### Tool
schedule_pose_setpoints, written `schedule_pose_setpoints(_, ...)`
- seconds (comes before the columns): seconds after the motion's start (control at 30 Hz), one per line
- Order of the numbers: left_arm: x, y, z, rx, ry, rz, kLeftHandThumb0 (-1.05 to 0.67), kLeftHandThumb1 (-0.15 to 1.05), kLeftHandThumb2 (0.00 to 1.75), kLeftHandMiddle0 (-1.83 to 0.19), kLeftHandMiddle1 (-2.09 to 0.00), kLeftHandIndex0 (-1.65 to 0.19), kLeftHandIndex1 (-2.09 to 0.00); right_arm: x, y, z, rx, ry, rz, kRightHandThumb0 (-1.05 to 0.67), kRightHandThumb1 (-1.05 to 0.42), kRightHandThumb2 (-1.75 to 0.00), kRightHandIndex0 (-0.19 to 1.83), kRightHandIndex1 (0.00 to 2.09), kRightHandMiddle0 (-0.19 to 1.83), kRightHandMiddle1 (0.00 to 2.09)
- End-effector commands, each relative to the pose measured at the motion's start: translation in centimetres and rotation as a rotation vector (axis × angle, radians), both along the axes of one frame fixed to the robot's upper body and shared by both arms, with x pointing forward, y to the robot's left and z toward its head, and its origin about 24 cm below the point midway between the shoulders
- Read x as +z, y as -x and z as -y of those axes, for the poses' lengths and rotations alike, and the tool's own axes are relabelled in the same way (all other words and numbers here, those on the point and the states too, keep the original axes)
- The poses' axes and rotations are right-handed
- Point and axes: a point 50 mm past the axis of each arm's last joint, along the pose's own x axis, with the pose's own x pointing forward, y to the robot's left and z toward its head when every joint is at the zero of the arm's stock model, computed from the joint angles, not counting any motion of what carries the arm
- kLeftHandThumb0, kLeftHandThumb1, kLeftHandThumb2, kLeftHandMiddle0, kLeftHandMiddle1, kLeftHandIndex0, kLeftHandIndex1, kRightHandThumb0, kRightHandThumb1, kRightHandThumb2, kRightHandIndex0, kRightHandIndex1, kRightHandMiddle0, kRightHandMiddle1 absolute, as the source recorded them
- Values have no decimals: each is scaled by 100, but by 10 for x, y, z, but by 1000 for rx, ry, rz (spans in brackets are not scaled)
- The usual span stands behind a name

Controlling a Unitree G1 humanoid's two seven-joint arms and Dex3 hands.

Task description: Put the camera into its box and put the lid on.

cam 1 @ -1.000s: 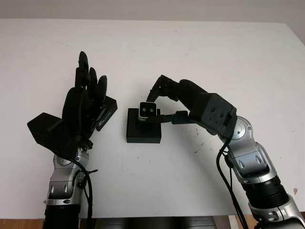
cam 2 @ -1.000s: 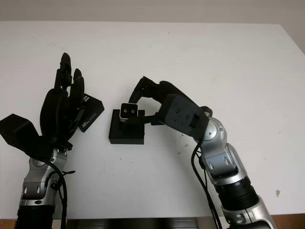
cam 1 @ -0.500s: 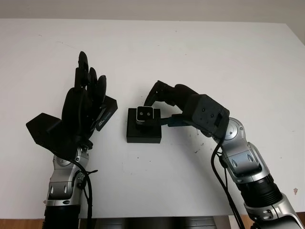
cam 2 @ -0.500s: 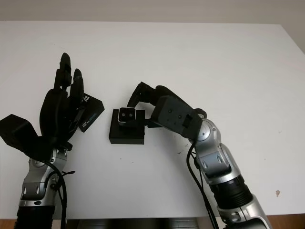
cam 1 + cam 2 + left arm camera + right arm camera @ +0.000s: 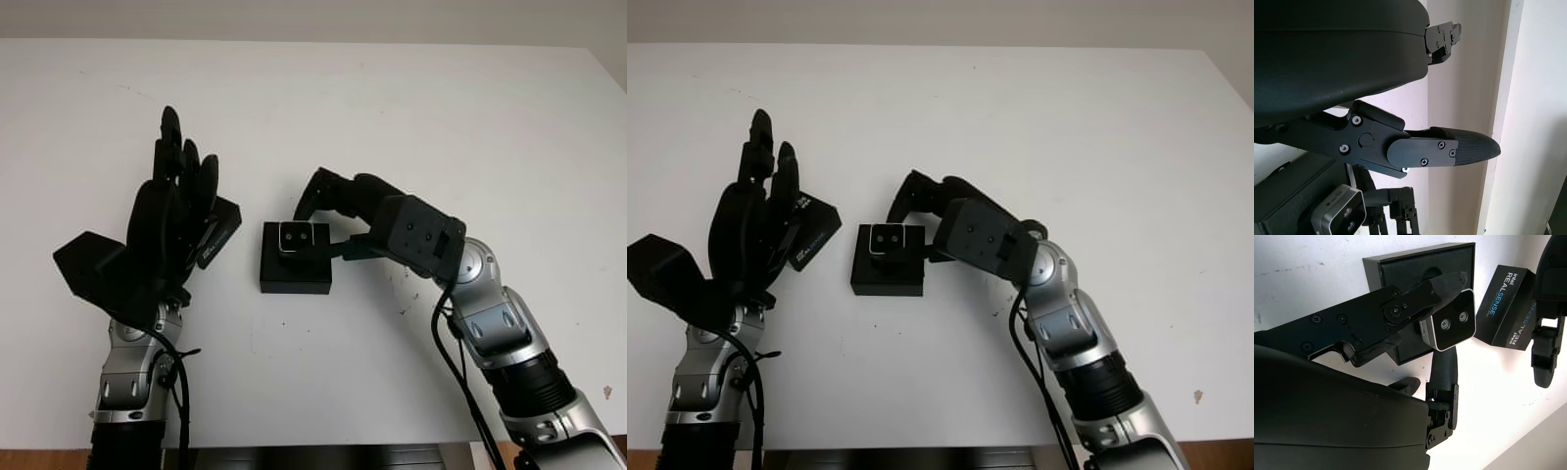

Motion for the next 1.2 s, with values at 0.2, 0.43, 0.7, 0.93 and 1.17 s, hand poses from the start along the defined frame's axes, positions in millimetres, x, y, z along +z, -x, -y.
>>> schedule_pose_setpoints(0.2, 4, 2, -1, 6, -10, 12, -76, 105, 40, 19, 0, 19, 0, 5, 0, 0, 10, 23, 21, -43, -101, -5, 30, 27, 28, 185)
schedule_pose_setpoints(0.43, 4, 2, 0, 7, -16, 15, -76, 105, 40, 19, 0, 19, 0, 3, 1, 0, 8, 35, 23, -42, -101, -5, 31, 27, 28, 185)
schedule_pose_setpoints(0.7, 4, 2, -1, 5, -14, 17, -77, 105, 40, 19, 0, 19, 0, 1, 2, -1, 20, 63, 37, -43, -100, -5, 33, 28, 29, 184)
schedule_pose_setpoints(0.93, 4, 2, -1, 5, -22, 19, -76, 105, 42, 19, 0, 19, 0, 0, 5, -3, 22, 64, 19, -42, -100, -5, 32, 26, 29, 178)
schedule_pose_setpoints(1.17, 4, 2, 0, 11, -9, 16, -76, 105, 40, 19, 0, 19, 0, -3, 6, -4, 30, 62, 8, -42, -100, -5, 33, 25, 28, 177)
